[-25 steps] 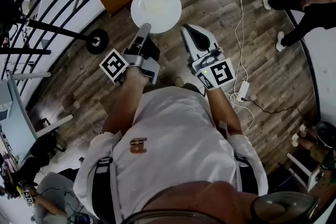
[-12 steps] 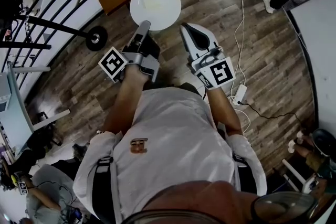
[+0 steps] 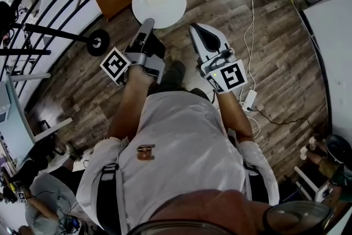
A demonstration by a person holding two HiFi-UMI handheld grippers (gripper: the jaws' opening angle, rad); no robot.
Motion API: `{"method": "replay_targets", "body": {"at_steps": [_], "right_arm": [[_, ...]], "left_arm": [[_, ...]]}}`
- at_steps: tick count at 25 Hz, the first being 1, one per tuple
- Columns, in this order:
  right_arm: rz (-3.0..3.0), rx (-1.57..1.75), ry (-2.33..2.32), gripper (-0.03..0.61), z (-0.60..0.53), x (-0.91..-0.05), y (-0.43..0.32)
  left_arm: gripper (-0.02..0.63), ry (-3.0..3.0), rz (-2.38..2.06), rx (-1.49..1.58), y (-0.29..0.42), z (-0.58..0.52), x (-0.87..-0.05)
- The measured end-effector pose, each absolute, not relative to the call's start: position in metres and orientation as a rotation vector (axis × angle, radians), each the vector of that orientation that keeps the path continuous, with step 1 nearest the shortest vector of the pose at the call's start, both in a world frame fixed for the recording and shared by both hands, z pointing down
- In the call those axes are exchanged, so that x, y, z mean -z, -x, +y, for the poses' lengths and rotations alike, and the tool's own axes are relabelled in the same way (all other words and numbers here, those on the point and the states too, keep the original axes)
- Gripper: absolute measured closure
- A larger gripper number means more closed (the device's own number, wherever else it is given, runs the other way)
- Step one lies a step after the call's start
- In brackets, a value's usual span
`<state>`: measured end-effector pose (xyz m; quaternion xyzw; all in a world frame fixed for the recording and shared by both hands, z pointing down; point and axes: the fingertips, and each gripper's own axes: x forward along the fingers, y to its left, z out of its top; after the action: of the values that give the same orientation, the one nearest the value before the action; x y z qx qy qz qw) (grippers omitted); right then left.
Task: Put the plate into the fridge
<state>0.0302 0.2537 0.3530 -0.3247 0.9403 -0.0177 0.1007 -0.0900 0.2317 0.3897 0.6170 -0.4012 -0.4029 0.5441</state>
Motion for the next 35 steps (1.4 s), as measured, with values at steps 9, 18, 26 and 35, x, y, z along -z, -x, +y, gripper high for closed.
{"method": "replay_targets", "body": {"at_steps": [9, 18, 26, 35], "right_arm": [[2.810, -0.012, 0.966, 0.546, 0.180, -0.352, -0.024], [2.854, -0.017, 0.959, 0.546, 0.073, -0.349, 0.019], [2.857, -0.026, 0.979, 0.546, -0.025, -0.349, 0.036], [2.838, -0.038, 1.009, 0.546, -0.109, -0.347, 0.045]], "left_arm": [[0.589, -1.467, -0.943, 0.975, 0.098, 0.155, -0.395], [0.589, -1.478, -0.948, 0.980, 0.132, 0.049, -0.388], [0.589, -1.466, -0.945, 0.987, 0.149, -0.042, -0.388], [0.589, -1.475, -0.940, 0.997, 0.159, -0.130, -0.381]]}}
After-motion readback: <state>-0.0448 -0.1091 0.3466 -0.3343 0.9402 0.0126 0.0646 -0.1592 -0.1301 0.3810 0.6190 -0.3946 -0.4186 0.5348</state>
